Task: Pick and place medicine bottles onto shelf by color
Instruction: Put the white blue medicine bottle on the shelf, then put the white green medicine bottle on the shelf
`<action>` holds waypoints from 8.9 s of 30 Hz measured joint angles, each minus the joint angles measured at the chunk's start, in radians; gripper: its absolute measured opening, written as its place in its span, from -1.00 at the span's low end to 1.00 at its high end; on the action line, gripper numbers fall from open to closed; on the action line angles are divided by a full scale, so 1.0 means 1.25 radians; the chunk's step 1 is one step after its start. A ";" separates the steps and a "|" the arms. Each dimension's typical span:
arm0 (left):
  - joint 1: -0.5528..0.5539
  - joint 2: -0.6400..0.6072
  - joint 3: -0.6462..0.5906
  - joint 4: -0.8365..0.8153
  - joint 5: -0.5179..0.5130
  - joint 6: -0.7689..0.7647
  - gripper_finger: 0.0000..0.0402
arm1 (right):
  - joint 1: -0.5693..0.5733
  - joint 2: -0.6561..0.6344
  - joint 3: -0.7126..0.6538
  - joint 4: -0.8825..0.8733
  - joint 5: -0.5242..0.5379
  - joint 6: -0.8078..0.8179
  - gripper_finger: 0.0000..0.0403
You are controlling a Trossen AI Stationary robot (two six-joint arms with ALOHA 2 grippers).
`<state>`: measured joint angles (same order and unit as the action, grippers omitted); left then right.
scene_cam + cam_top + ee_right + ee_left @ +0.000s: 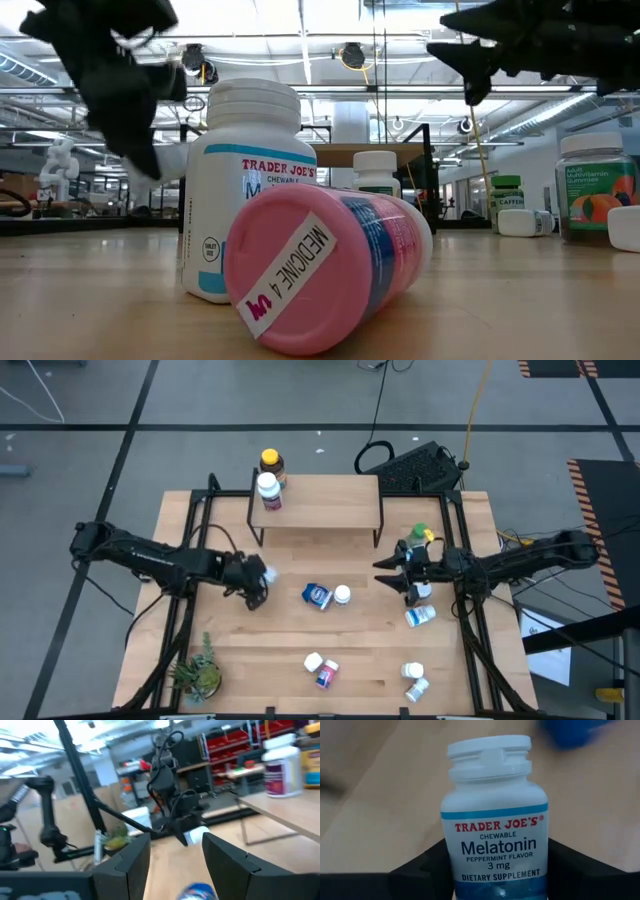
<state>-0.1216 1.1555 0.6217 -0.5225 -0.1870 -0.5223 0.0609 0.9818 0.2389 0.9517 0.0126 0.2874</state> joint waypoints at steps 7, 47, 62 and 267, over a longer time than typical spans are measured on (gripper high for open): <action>-0.126 0.010 0.058 0.200 -0.104 0.195 0.13 | 0.051 0.206 0.152 0.027 -0.053 -0.014 -0.02; -0.135 0.357 0.061 1.050 -0.549 0.736 0.13 | 0.053 0.636 0.471 0.124 0.298 -0.204 0.17; -0.137 0.357 0.063 1.019 -0.522 0.687 0.45 | 0.041 0.561 0.471 -0.025 0.262 -0.251 0.02; 0.072 0.326 0.359 0.516 -0.091 0.547 0.03 | 0.135 0.038 0.273 -0.542 0.346 -0.258 0.40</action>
<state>-0.0314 1.5626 1.0702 0.1225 -0.3005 0.1620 0.2291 1.0286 0.5804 0.2743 0.4454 -0.0355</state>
